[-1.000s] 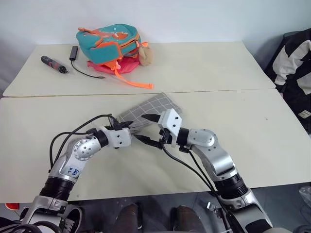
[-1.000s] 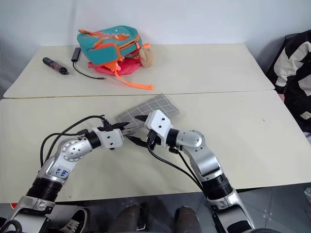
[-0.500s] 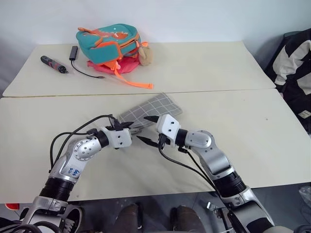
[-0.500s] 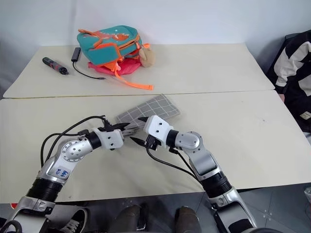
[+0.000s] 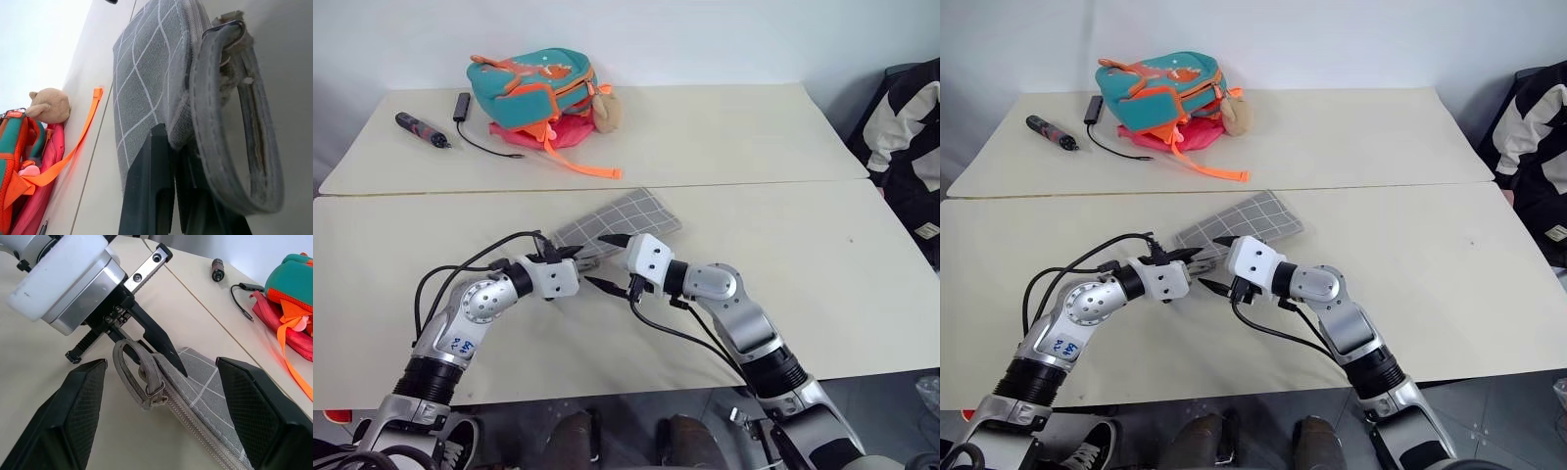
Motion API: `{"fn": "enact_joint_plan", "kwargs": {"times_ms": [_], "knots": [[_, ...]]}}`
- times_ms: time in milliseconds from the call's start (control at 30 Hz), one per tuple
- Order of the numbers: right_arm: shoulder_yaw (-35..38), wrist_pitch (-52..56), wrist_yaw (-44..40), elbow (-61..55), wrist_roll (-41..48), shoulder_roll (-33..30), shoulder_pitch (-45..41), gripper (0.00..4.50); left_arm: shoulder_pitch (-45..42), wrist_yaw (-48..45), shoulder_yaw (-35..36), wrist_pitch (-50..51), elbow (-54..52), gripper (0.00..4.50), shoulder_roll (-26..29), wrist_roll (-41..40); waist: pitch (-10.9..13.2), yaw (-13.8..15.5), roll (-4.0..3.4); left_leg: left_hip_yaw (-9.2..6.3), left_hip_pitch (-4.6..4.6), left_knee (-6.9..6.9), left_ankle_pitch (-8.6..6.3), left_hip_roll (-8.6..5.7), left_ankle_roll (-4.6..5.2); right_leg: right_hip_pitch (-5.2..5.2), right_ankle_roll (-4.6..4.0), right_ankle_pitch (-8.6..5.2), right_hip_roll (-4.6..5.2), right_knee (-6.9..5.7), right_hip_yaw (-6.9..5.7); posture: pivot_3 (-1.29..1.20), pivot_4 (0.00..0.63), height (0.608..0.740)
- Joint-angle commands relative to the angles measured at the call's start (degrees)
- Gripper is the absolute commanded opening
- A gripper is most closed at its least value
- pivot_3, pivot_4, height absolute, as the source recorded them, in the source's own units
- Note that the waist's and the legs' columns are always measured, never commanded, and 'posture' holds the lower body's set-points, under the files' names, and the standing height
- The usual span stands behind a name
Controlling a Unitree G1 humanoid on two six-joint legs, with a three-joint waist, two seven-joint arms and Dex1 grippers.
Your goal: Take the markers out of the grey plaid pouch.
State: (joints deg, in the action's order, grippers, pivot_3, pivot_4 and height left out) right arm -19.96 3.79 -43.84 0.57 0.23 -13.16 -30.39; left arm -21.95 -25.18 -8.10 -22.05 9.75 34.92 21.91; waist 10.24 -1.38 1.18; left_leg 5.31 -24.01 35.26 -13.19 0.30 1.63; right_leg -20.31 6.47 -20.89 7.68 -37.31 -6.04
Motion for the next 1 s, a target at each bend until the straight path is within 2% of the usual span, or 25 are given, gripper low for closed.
{"fn": "enact_joint_plan", "kwargs": {"times_ms": [33, 1000], "knots": [[-0.10, -1.33, -0.13, -0.57, 0.16, 0.36, -0.99, 3.71, 0.29, -0.32, -1.48, -0.51, 0.50, 0.00, -0.20, 0.27, 0.00, 0.00, 0.00, 0.00, 0.00, 0.00, 0.00, 0.00, 0.00, 0.00, 0.00, 0.00, 0.00, 0.00, 0.00, 0.00, 0.150, 0.740], [-0.58, -2.59, 0.07, 0.55, -1.18, 0.89, -1.54, 3.71, -0.26, -0.79, -2.06, -0.24, -0.17, 0.00, -0.55, 0.30, 0.00, 0.08, 0.00, 0.00, 0.00, 0.01, 0.00, -0.01, 0.00, 0.01, 0.00, 0.00, 0.00, 0.00, -0.01, 0.00, 0.150, 0.740]]}}
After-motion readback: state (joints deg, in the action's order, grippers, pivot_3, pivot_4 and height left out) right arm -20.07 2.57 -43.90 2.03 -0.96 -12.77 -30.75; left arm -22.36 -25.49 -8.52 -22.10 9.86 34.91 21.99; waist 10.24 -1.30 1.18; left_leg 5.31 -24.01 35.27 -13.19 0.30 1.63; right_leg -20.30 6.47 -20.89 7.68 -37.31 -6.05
